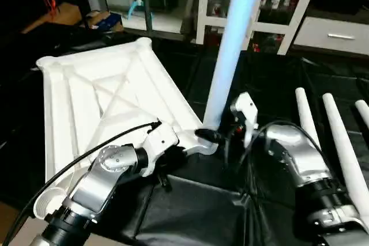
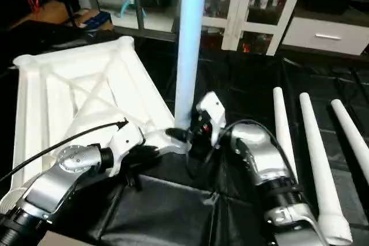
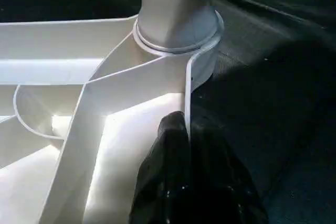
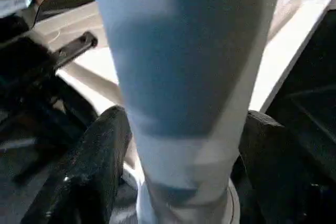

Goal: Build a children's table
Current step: Rotate leg to tighten

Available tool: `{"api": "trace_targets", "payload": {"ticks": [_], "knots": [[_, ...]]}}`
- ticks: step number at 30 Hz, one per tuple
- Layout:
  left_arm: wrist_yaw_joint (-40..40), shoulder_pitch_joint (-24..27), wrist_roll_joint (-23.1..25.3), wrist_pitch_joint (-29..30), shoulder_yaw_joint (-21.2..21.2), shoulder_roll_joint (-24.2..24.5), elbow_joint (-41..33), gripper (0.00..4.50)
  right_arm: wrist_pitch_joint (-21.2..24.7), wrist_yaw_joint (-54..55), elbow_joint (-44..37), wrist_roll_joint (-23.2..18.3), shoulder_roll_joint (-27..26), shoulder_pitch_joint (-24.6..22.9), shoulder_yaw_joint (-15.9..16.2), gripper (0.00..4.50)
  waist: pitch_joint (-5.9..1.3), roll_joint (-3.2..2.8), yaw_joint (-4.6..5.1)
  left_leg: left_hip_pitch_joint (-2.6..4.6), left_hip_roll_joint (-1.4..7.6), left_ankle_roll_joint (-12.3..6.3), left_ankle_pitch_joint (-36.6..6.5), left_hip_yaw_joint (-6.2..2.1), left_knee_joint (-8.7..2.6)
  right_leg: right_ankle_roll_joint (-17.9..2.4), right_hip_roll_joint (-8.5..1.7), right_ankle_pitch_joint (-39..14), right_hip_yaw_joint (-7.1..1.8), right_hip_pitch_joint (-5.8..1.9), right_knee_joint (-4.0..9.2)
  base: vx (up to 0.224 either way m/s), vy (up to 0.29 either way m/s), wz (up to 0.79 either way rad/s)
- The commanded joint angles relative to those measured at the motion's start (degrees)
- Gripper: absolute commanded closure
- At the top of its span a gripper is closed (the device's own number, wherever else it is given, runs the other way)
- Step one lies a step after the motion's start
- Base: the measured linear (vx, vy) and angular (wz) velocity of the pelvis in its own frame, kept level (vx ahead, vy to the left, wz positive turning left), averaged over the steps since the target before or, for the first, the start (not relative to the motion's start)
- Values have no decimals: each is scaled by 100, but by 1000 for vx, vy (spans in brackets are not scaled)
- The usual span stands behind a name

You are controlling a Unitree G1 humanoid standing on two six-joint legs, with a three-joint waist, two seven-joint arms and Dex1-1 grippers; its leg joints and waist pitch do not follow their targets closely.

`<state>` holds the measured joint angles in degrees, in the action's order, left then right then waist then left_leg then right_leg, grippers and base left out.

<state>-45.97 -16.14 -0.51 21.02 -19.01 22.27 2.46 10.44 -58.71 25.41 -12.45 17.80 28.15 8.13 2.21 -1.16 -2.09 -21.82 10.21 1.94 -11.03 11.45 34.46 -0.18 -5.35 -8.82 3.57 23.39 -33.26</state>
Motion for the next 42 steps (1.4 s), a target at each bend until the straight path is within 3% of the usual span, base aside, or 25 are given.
{"api": "trace_targets", "payload": {"ticks": [1,4,10,14,18,20,21,22,23,24,25,27,29,31,32,34,35,36,42], "knots": [[-88,0,-82,-22,-68,20,-183,450,-75,-98,6,80,58,-37,47,157,-325,39,13,133,308,-214,-1298,-126,-458,-1324,-276,-1281,-225,-238,295,0,0,0],[-149,-14,-129,26,-51,34,-226,450,17,-218,-52,-32,44,-42,30,174,-333,35,19,131,305,-180,-1320,-135,-458,-1270,-280,-1321,-227,-237,302,0,0,0],[-214,-13,-143,49,-53,45,-240,450,40,-248,-96,-93,9,-63,46,223,-356,31,11,116,297,-304,-1008,-129,-428,-1374,-272,-938,-219,-254,253,0,0,0],[-216,-10,-149,80,-50,42,-247,450,64,-220,-96,-104,-8,-73,28,247,-352,39,12,117,296,-331,-1014,-124,-423,-1396,-271,-965,-218,-253,256,0,0,0],[-145,-22,-157,142,-23,5,-227,450,1,139,43,52,-108,-15,-19,254,-344,36,22,117,294,-278,-1083,-126,-429,-1362,-268,-1101,-219,-243,267,0,0,0],[85,-101,-70,337,-19,-112,-117,450,-18,967,353,332,-308,103,-83,255,-332,44,35,107,290,-215,-1200,-129,-439,-1321,-277,-1281,-223,-240,283,0,0,0],[85,-101,-70,337,-19,-112,-117,450,-18,967,353,332,-308,103,-83,255,-323,45,58,98,289,-154,-1297,-139,-455,-1270,-280,-1455,-224,-245,294,0,0,0],[737,-286,179,693,59,-424,184,450,181,2288,746,600,-613,245,-295,255,-316,43,68,100,286,-111,-1345,-145,-462,-1239,-278,-1553,-224,-238,304,0,0,0],[1195,-405,300,874,156,-666,398,450,282,2947,938,721,-756,302,-402,257,-274,42,131,104,271,21,-1567,-147,-489,-1164,-265,-1932,-226,-204,347,0,0,0],[1528,-506,368,953,231,-865,580,450,336,3401,1049,823,-844,322,-456,258,-271,38,179,151,256,217,-1858,-172,-479,-1026,-269,-2420,-210,-186,383,0,0,0],[1743,-591,410,974,266,-1016,729,450,367,3711,1111,879,-925,319,-497,258,-284,51,188,166,241,249,-1953,-185,-476,-952,-281,-2579,-199,-184,411,-53,-3,-3],[2100,-778,452,887,315,-1314,1038,450,354,4139,1135,891,-1174,268,-583,259,-279,62,219,144,237,219,-2123,-197,-479,-739,-287,-2816,-195,-173,486,0,0,0],[2276,-956,491,807,285,-1502,1336,450,129,4413,1123,906,-1466,227,-599,261,-286,57,217,177,205,148,-2259,-195,-466,-594,-272,-3010,-181,-125,541,0,0,0],[2361,-1030,509,760,286,-1560,1453,450,7,4388,1108,831,-1617,224,-604,261,-287,51,215,162,214,133,-2260,-207,-477,-551,-281,-3043,-175,-131,550,0,0,0],[2392,-1084,556,748,266,-1582,1514,450,-133,4342,1076,736,-1761,233,-617,261,-281,18,211,167,222,128,-2334,-226,-489,-527,-273,-3032,-161,-127,551,0,0,0],[2420,-1121,591,753,276,-1611,1547,450,-210,4300,1036,631,-1867,255,-638,261,-283,22,229,162,230,135,-2418,-233,-501,-527,-264,-2998,-151,-127,553,0,0,0],[2402,-1139,627,798,273,-1601,1537,450,-279,4095,872,414,-1962,272,-649,226,-298,-6,221,171,239,139,-2422,-237,-512,-564,-265,-2845,-153,-135,543,0,0,0],[2398,-1138,633,802,268,-1590,1531,450,-288,4055,838,376,-1967,273,-649,205,-302,6,223,152,249,141,-2381,-239,-522,-622,-258,-2636,-156,-145,524,0,0,0],[1637,-799,532,378,64,-1025,1118,450,-240,2572,395,42,-1342,255,-616,147,-322,53,201,68,259,-68,-1987,-214,-517,-855,-279,-1995,-183,-230,437,0,0,0]]}}
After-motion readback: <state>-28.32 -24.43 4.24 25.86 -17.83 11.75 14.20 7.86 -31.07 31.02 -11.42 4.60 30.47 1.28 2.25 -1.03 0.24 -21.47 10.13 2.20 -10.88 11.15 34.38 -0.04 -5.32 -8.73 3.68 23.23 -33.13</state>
